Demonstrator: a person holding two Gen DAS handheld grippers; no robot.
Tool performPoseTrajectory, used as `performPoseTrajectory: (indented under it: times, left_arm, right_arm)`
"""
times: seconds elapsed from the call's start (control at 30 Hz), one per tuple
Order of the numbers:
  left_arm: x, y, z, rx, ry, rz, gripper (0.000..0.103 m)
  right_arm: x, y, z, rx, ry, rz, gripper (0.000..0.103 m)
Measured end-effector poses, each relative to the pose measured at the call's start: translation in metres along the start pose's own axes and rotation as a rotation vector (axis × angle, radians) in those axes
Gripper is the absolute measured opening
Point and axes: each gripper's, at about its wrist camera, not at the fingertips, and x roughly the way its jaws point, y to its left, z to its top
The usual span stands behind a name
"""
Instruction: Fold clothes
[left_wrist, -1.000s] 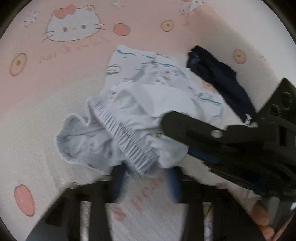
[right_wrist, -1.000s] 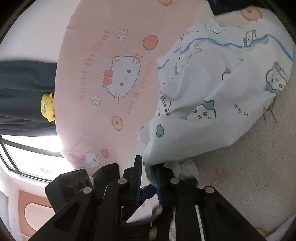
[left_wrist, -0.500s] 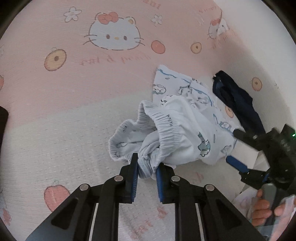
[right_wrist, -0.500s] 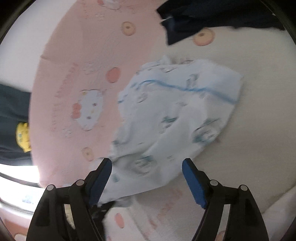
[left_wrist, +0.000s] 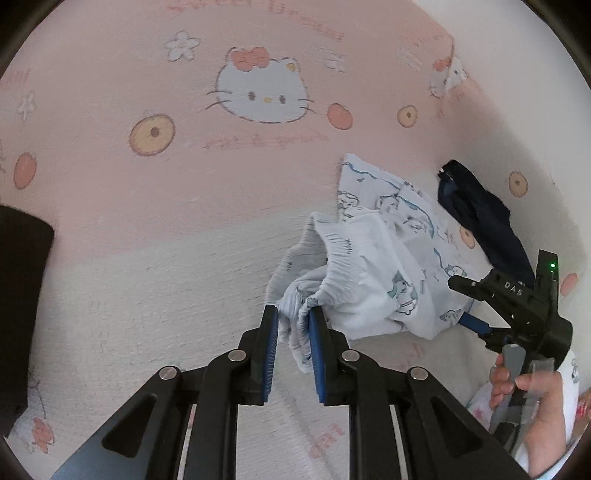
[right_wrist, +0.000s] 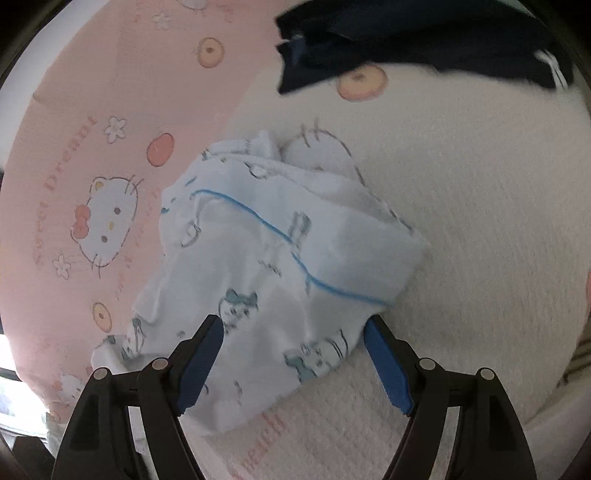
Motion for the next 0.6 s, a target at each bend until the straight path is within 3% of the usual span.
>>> performPoseTrajectory:
  times: [0.03, 0.1, 0.17, 0.33, 0.4, 0.47, 0.6]
  left_arm:
    - [0.001, 0.003, 0.000, -0.007, 0.003, 0.002, 0.015]
    - [0.000, 0.008, 0.001, -0.023, 0.002, -0.007, 0.015]
    - [-0.004, 0.013, 0.002, -0.052, -0.003, -0.051, 0.015]
    - [-0.001, 0.017, 0.007, -0.083, 0.050, -0.124, 0.019]
    - [0.000, 0.018, 0.006, -0.110, 0.072, -0.144, 0.033]
    - [0.002, 0.019, 0.005, -0.155, 0.082, -0.172, 0.066]
    - [0.009, 0.018, 0.008, -0.216, 0.100, -0.210, 0.070]
  right_arm:
    - [0.001, 0.003, 0.001, -0.033, -0.003, -0.020, 0.069]
    - [0.002, 0.009, -0.001, -0.120, -0.010, -0.120, 0.027]
    - [0.002, 0.014, -0.004, -0.191, -0.015, -0.206, 0.009]
    - [-0.009, -0.001, -0.004, -0.140, -0.010, -0.196, 0.009]
    - [-0.015, -0.005, -0.003, -0.134, -0.020, -0.209, 0.009]
    - [-0.025, -0.007, -0.003, -0.136, -0.043, -0.231, 0.008]
    - [-0.046, -0.007, -0.001, -0.201, -0.103, -0.358, 0.008]
